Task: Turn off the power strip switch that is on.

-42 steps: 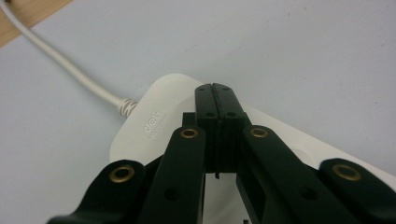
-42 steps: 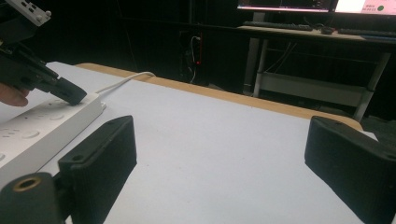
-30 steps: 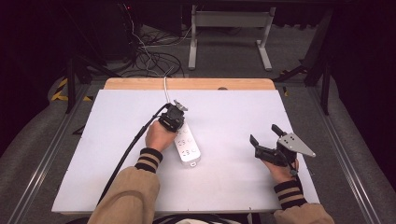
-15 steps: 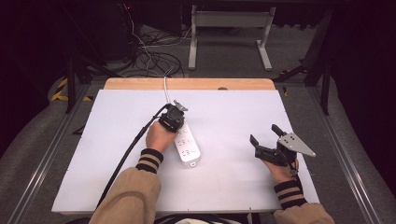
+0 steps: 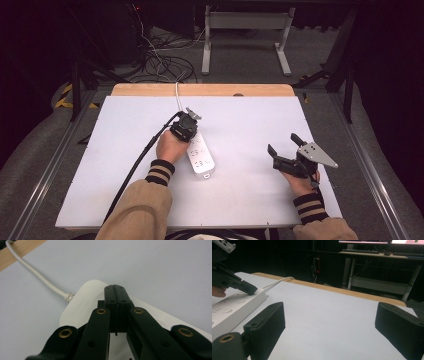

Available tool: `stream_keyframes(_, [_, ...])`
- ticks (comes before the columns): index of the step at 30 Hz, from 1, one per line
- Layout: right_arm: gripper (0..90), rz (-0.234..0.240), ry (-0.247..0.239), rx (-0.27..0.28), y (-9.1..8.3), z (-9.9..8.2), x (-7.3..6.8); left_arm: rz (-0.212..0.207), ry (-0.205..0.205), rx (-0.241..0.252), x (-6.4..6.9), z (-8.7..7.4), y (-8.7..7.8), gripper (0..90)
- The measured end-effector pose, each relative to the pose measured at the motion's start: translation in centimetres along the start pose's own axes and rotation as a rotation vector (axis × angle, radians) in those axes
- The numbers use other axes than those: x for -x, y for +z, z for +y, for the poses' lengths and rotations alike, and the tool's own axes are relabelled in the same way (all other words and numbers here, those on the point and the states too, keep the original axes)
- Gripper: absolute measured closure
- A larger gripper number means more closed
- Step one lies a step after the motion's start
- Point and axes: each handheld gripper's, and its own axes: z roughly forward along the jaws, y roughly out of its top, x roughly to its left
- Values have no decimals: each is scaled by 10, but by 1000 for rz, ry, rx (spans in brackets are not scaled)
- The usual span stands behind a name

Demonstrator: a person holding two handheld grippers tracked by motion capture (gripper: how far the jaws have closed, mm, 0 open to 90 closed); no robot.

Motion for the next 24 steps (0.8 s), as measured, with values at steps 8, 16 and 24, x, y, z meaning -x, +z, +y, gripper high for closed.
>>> stream_keyframes(8, [97, 0, 0, 2, 0, 0, 0, 14, 22, 4, 2, -1, 0, 900])
stream_keyframes(16, [97, 0, 1, -3, 1, -1, 0, 2, 29, 10, -3, 1, -2, 900])
stream_keyframes(24, [98, 0, 1, -1, 1, 0, 0, 1, 18, 3, -8, -1, -2, 899])
